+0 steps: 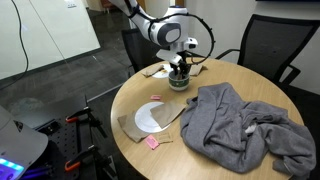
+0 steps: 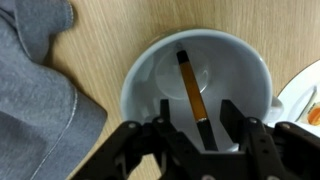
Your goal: Pick up the pen from the mug cup and put it on the table.
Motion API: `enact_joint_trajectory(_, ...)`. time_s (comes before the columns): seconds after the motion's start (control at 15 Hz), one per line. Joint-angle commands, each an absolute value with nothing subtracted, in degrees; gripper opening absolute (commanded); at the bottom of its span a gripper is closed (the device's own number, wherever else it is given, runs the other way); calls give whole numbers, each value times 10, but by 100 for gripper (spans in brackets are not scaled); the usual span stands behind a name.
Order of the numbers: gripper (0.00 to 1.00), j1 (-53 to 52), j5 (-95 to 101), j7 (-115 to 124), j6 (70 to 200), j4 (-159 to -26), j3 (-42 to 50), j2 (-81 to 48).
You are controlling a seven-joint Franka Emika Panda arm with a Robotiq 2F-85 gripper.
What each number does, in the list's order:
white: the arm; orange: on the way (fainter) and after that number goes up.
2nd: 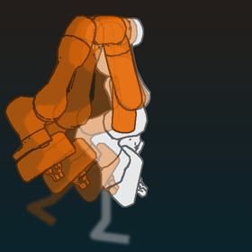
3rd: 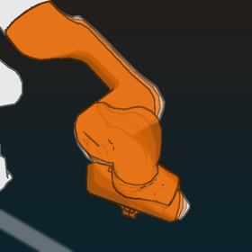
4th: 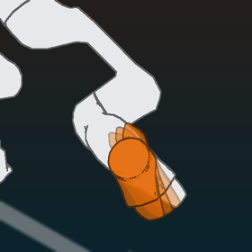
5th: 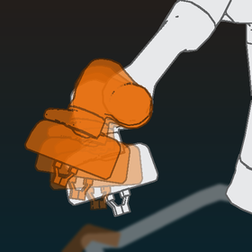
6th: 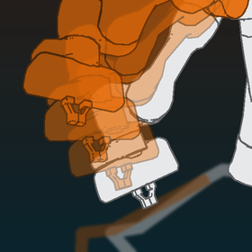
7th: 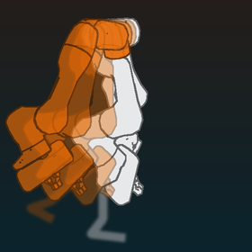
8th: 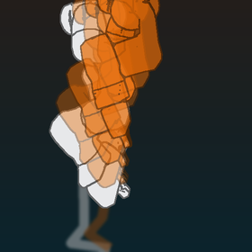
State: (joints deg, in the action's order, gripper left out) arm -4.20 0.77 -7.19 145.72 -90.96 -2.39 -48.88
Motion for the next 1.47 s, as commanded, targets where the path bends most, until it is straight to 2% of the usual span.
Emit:
enact_joint_trajectory(0.0, 53, -49, 20, -52, 1435, -871, -18, -512)
enact_joint_trajectory(0.13, 29, -50, 21, -51, 1431, -860, -17, -522)
enact_joint_trajectory(0.4, 0, -49, 21, -52, 1427, -845, -18, -536)
enact_joint_trajectory(0.6, 4, -49, 21, -53, 1428, -848, -19, -530)
enact_joint_trajectory(0.87, 4, -53, 22, -52, 1441, -877, -21, -500)
enact_joint_trajectory(1.4, 4, -79, 53, -40, 1457, -979, -11, -374)
